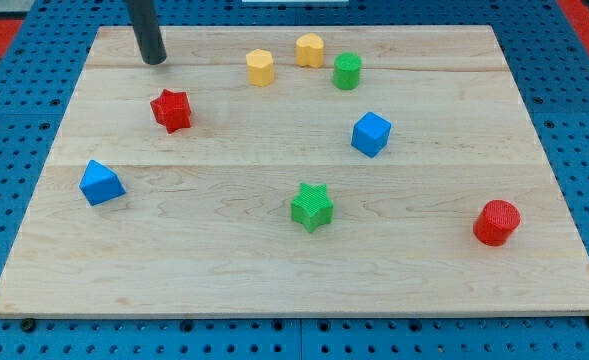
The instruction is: Slide the red star towards the yellow hexagon
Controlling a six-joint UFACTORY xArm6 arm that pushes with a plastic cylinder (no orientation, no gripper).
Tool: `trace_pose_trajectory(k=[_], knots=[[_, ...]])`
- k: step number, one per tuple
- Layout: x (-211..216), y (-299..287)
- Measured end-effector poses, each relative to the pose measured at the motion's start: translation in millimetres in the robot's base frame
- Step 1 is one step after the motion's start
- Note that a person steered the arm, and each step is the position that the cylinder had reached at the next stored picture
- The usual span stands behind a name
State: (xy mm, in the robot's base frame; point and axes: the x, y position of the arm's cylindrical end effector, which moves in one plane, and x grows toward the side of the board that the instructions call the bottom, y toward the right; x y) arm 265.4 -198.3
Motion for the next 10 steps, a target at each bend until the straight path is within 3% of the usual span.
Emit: trace_pose_trajectory(k=[5,7,10], knots=[[116,-13],[120,33],[109,31]])
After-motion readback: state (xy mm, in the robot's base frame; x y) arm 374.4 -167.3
